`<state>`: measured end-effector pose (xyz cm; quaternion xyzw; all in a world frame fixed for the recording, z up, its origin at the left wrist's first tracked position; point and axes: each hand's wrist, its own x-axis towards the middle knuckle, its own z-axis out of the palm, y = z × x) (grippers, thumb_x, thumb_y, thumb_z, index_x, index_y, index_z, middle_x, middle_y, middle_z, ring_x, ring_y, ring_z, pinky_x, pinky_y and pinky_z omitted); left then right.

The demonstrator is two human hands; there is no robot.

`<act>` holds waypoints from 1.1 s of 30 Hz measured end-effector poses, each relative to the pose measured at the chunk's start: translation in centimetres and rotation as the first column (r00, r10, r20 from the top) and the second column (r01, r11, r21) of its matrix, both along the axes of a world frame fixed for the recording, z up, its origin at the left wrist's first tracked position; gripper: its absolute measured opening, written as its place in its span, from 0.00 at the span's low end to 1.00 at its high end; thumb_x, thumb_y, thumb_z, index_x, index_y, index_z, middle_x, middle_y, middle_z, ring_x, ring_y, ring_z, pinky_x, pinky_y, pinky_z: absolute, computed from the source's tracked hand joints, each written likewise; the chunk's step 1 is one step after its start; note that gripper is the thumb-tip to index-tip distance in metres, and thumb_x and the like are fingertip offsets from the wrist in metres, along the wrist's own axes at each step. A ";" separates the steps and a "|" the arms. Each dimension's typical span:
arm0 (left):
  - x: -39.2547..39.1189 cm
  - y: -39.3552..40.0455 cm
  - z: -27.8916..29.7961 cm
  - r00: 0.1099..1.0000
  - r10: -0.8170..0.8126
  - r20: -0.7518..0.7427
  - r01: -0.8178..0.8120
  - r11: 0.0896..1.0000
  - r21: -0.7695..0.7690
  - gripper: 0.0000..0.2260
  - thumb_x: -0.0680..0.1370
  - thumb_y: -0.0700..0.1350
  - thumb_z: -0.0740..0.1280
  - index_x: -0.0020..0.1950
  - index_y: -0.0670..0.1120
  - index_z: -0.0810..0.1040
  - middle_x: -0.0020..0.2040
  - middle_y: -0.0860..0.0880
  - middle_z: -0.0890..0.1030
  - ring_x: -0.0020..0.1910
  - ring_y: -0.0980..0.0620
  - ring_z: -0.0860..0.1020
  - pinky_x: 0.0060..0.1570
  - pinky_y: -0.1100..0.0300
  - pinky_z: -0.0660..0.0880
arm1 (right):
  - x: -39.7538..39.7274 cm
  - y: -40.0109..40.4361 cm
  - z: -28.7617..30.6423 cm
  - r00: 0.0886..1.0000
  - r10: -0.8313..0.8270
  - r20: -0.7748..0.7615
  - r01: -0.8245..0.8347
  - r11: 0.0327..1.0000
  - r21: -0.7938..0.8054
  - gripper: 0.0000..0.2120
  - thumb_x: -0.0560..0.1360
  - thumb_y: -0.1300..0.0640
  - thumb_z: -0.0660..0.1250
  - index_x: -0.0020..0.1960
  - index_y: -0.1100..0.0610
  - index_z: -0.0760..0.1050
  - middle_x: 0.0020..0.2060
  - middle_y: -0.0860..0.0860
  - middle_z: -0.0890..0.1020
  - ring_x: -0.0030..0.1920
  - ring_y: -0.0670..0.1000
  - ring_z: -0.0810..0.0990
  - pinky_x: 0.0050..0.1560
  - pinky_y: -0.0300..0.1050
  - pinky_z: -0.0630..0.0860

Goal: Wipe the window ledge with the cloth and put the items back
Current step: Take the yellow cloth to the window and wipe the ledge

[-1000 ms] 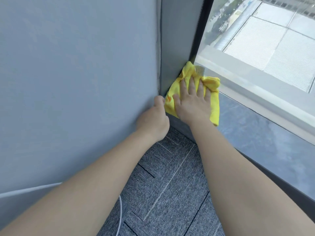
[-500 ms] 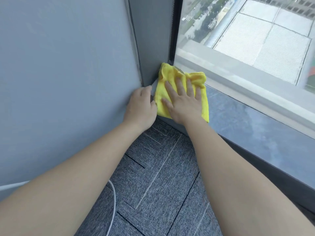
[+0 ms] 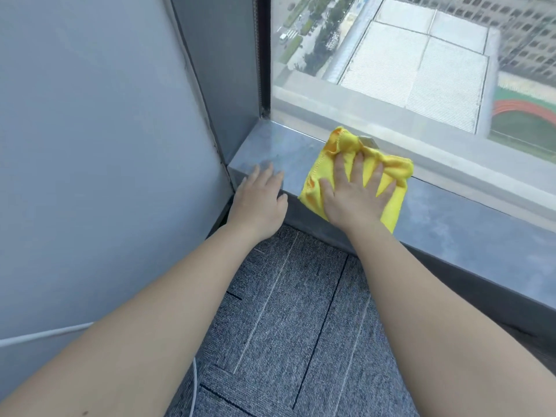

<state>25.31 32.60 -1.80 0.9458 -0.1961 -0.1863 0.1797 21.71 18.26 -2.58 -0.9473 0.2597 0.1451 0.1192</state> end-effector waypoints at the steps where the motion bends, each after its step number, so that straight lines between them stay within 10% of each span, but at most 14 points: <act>1: 0.0 0.0 -0.1 1.000 -0.008 0.009 0.008 1.000 0.023 0.23 0.80 0.45 0.53 0.75 0.45 0.56 0.78 0.46 0.53 0.77 0.47 0.48 0.75 0.50 0.45 | 0.4 0.2 0.0 1.000 0.031 0.006 -0.031 1.000 0.005 0.27 0.78 0.41 0.43 0.75 0.44 0.42 0.77 0.48 0.41 0.76 0.60 0.35 0.71 0.65 0.34; 10: -0.3 -0.3 0.0 0.997 -0.039 0.061 0.035 0.997 0.073 0.23 0.80 0.46 0.53 0.75 0.43 0.56 0.78 0.43 0.53 0.77 0.44 0.50 0.76 0.50 0.45 | 0.3 0.0 0.0 0.944 0.328 0.042 -0.327 0.944 -0.039 0.25 0.79 0.41 0.42 0.75 0.42 0.42 0.77 0.46 0.42 0.76 0.55 0.37 0.73 0.62 0.36; 33: -4.1 -7.9 -0.3 0.968 -0.248 0.022 0.249 0.965 -0.077 0.21 0.81 0.46 0.51 0.74 0.47 0.57 0.78 0.47 0.55 0.77 0.49 0.51 0.75 0.51 0.44 | -5.4 -5.6 0.0 0.978 -0.206 0.012 0.206 0.979 0.007 0.26 0.78 0.41 0.42 0.75 0.43 0.43 0.77 0.48 0.41 0.75 0.61 0.34 0.66 0.75 0.36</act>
